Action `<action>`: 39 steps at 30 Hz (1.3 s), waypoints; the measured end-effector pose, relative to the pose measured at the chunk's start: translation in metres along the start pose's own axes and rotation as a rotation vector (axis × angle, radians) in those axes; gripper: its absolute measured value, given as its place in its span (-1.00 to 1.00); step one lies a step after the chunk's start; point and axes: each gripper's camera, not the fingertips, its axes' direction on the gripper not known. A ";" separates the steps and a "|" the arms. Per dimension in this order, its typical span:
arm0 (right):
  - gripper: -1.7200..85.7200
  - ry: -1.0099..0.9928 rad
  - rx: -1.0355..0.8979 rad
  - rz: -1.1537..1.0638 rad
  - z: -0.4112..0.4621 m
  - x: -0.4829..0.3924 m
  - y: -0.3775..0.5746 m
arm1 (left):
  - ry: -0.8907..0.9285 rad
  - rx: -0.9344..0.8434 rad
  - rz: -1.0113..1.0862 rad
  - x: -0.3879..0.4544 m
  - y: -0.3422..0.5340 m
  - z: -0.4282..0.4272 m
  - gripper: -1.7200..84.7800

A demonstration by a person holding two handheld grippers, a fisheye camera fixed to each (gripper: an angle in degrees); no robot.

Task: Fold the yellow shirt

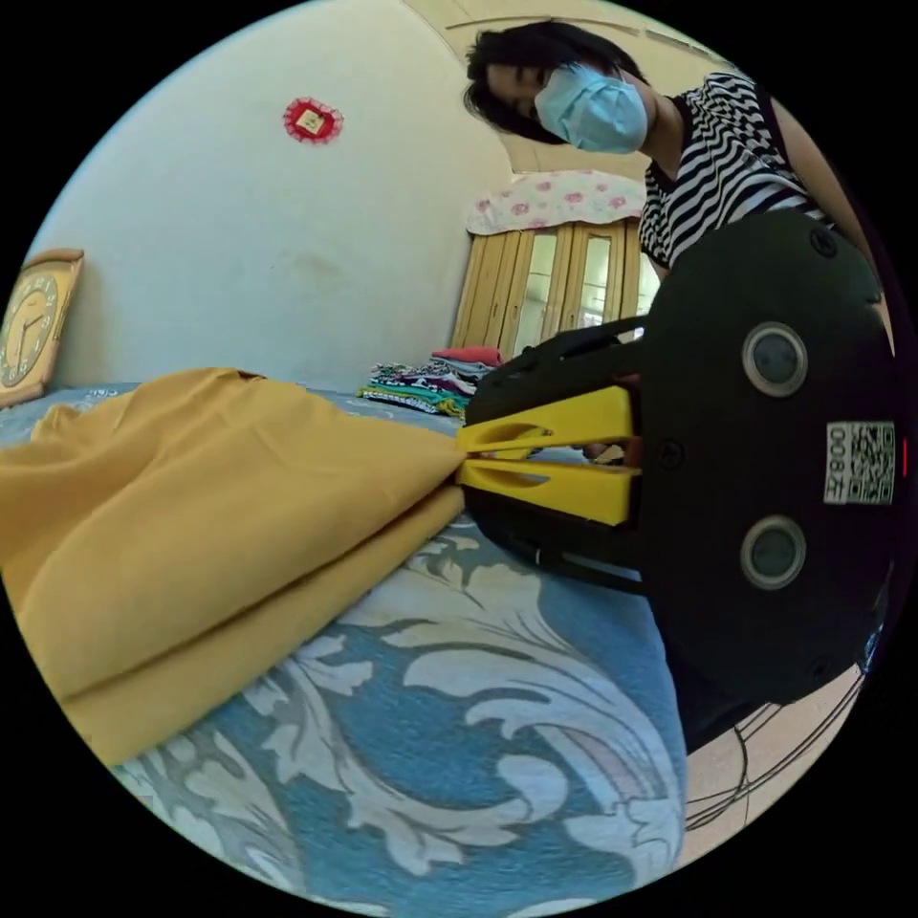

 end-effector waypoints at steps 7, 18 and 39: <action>-0.72 -0.099 -0.007 0.044 -0.034 0.014 -0.026 | 0.120 0.028 -0.018 -0.002 0.000 -0.016 -0.93; -0.71 -0.169 -0.030 0.090 -0.076 0.027 -0.047 | 0.165 0.060 -0.005 0.000 -0.002 -0.036 -0.91; -0.69 -0.150 -0.053 0.109 -0.127 0.037 -0.052 | 0.182 0.009 0.006 0.001 0.005 -0.043 -0.93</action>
